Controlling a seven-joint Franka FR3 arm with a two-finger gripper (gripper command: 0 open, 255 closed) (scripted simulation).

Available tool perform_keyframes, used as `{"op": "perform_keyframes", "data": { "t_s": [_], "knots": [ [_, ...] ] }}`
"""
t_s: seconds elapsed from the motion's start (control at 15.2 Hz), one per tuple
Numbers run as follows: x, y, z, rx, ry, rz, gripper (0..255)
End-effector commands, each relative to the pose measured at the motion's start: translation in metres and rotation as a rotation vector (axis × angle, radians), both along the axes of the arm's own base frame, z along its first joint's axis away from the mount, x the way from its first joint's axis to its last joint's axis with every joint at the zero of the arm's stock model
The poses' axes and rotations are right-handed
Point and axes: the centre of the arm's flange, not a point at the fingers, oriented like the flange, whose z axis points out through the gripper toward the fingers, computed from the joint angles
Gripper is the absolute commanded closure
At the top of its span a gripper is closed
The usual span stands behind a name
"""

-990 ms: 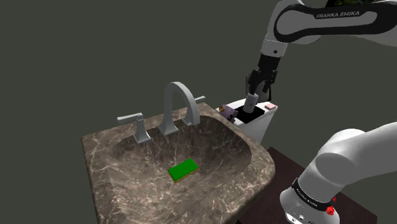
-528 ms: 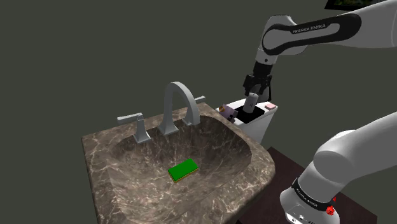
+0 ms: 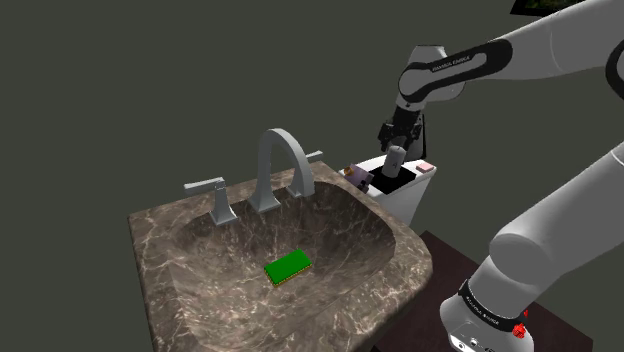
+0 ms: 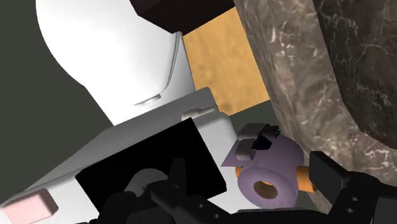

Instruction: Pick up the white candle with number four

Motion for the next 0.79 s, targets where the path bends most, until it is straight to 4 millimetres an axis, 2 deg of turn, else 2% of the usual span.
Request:
{"op": "perform_keyframes", "data": {
  "t_s": [0.0, 0.73],
  "knots": [
    [0.008, -0.019, -0.009, -0.018, -0.010, -0.039, 0],
    [0.045, -0.133, -0.061, -0.107, -0.058, -0.252, 0]
  ]
}}
